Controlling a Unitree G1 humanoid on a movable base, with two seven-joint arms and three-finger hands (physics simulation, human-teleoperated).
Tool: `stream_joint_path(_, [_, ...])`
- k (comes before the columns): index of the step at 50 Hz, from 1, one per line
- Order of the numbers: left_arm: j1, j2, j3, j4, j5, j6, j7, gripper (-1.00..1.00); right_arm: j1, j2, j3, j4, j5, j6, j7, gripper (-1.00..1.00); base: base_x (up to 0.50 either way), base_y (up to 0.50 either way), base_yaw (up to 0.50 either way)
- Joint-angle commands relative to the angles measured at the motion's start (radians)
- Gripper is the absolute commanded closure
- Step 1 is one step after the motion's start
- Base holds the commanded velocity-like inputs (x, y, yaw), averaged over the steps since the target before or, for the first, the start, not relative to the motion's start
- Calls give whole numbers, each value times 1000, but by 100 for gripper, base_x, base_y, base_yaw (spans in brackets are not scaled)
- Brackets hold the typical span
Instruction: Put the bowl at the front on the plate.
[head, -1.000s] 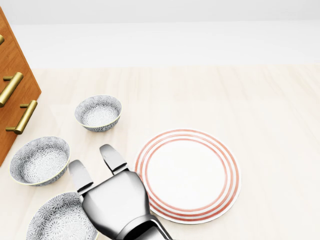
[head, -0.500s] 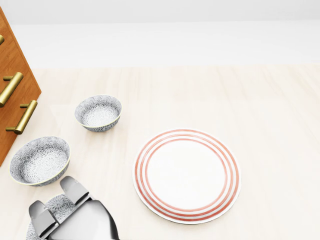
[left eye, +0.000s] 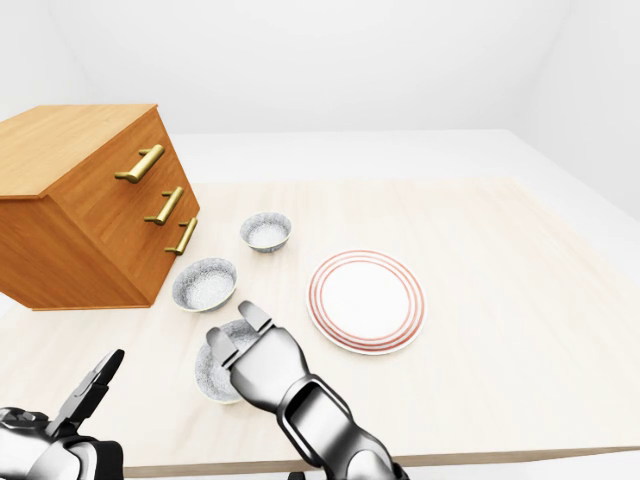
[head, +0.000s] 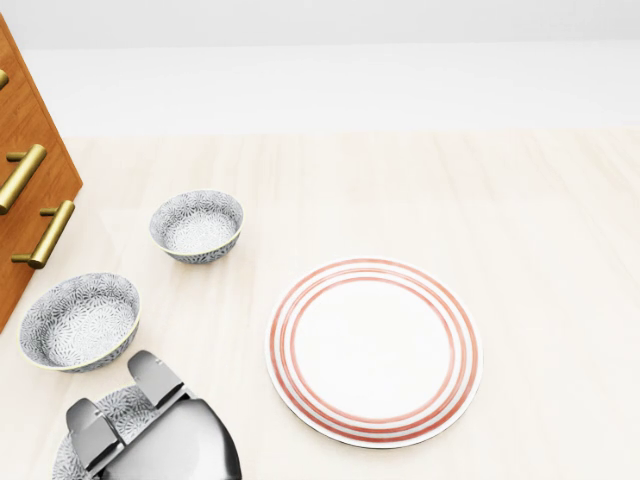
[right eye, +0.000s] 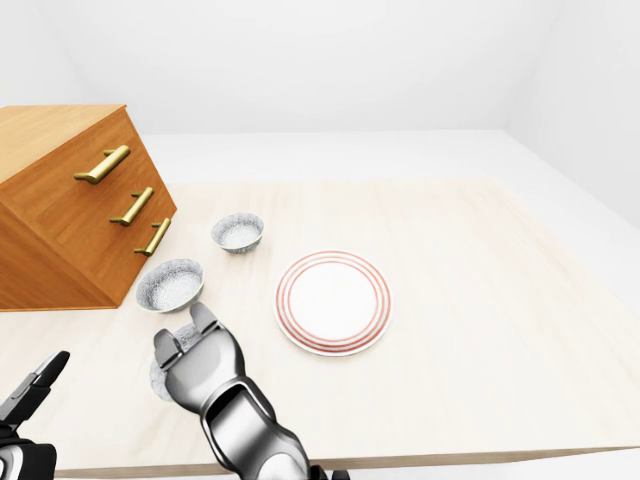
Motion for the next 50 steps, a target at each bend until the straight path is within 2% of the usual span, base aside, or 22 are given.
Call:
stream_joint_path(1, [0,0,0,2,0,0,0,-100,0,-5,-12,-16,-14,8,0,-100,0,0,0])
stream_joint_path(20, [2,0,-1,0,-1,0,0,-100,9,-2,-5,22,6,11,0,-100,0,0,0])
stream_joint_path(22, [3,-1,1,-5,-3,0,0,-100,16,-5,8,14,38,-2,0,-100,0,0,0])
stream_joint_path(23, [4,-1,2,-7,-3,0,0,-100,22,-2,12,12,26,15,0,-100,0,0,0])
stream_joint_path(29, [5,-5,5,-16,-5,0,0,-100,43,-19,39,-8,40,41,0,-100,0,0,0])
stream_joint_path(44, [0,-1,1,-5,0,0,0,-100,37,-6,46,-21,73,72,0,-100,0,0,0])
stream_joint_path(50, [1,-2,4,-11,0,0,0,-100,57,-16,50,28,119,116,0,-100,0,0,0])
